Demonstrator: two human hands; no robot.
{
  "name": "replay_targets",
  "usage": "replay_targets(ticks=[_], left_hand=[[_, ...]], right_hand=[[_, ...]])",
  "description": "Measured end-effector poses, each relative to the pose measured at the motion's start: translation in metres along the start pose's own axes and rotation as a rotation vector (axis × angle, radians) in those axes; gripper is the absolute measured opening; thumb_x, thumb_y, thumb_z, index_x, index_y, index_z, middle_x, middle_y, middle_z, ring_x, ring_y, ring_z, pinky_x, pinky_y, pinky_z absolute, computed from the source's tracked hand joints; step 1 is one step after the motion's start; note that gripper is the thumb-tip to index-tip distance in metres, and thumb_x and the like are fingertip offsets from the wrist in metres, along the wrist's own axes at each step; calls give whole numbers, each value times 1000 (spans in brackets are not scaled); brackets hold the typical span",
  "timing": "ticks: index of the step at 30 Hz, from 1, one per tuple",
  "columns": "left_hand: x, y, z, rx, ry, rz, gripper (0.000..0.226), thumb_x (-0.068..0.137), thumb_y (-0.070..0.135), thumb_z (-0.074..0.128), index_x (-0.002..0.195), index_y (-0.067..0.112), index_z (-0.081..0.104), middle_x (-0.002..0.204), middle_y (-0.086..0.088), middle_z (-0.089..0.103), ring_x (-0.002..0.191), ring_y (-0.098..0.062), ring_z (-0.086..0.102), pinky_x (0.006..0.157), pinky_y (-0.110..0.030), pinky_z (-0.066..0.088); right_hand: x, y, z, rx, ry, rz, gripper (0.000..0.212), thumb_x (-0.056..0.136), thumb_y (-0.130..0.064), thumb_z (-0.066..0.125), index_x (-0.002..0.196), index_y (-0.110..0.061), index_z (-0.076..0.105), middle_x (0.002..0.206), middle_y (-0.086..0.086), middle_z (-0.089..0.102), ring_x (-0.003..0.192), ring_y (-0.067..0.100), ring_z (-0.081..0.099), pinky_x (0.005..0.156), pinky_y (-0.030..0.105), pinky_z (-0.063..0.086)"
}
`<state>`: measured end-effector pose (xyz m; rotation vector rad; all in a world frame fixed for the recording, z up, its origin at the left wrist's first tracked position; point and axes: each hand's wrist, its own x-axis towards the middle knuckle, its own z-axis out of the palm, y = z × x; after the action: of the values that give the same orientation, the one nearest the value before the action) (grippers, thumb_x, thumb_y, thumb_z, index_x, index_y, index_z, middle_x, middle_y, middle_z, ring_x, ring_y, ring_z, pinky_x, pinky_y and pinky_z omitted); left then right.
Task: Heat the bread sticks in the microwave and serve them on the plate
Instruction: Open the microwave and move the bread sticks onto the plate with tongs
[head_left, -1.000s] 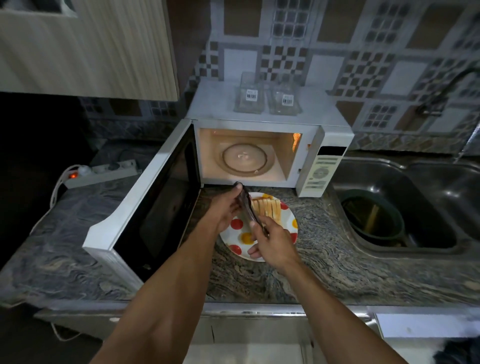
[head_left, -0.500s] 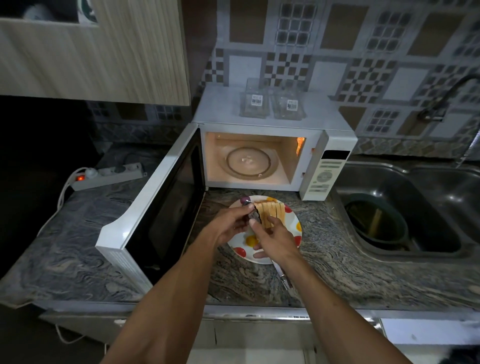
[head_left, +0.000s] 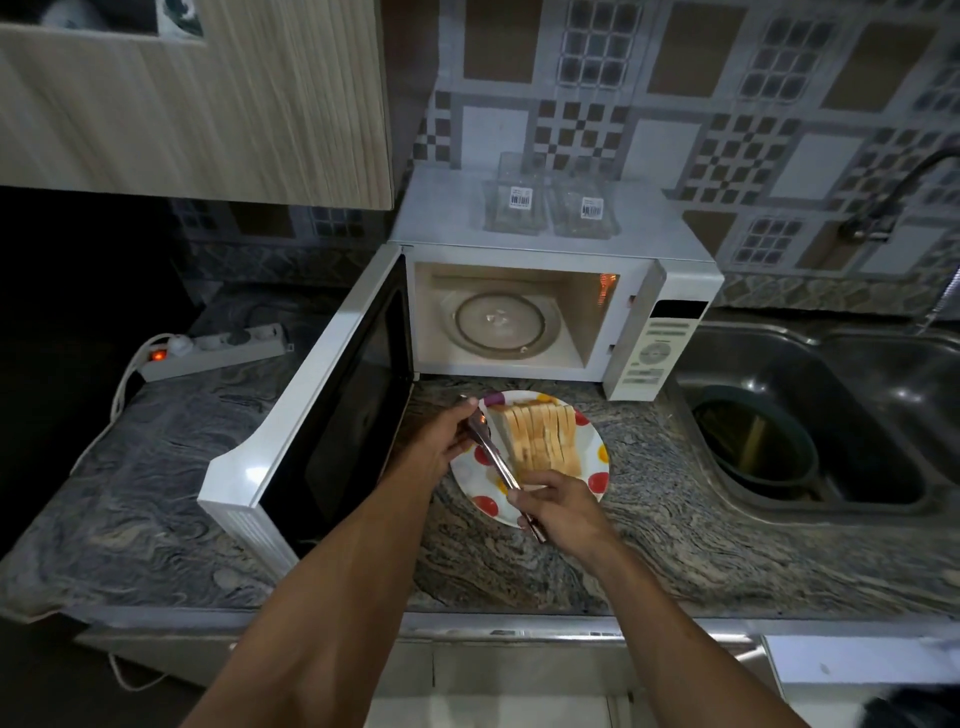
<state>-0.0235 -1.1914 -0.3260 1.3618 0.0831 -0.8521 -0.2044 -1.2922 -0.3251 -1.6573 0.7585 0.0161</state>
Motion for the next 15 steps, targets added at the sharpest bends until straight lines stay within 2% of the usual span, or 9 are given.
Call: replay_targets(ticks=[2, 6, 10, 12, 15], left_hand=[[2, -2, 3, 19, -27, -28, 19, 92, 34, 65, 93, 15, 66, 94, -3, 68, 86, -12, 62, 72, -21, 50], [5, -7, 6, 18, -48, -57, 25, 88, 34, 71, 100, 12, 67, 101, -6, 68, 93, -16, 62, 83, -24, 52], [10, -5, 2, 2, -20, -65, 22, 89, 30, 69, 99, 11, 66, 98, -6, 68, 90, -16, 63, 81, -24, 53], [13, -3, 2, 16, -12, -51, 23, 91, 31, 67, 101, 11, 66, 96, -6, 68, 87, -14, 63, 74, -22, 53], [15, -3, 8, 133, -3, -41, 15, 92, 25, 65, 100, 12, 67, 95, -5, 68, 83, -12, 63, 68, -18, 51]], right_hand=[[4, -1, 2, 67, 46, -19, 41, 80, -28, 84, 116, -17, 66, 92, 1, 78, 77, 21, 76, 77, 40, 59], [13, -10, 6, 96, 103, -31, 42, 76, -31, 87, 111, -18, 67, 105, 1, 73, 89, 22, 73, 63, 25, 55], [23, -19, 6, 63, 119, -61, 40, 79, -29, 84, 112, -14, 67, 95, -4, 73, 70, 20, 67, 53, 18, 50], [30, -17, 6, 38, 145, -66, 41, 77, -31, 86, 110, -13, 69, 99, 1, 74, 74, 18, 67, 56, 20, 53], [41, -12, 9, -123, 182, -73, 40, 72, -42, 87, 102, -22, 71, 98, -2, 75, 86, 17, 70, 78, 38, 59]])
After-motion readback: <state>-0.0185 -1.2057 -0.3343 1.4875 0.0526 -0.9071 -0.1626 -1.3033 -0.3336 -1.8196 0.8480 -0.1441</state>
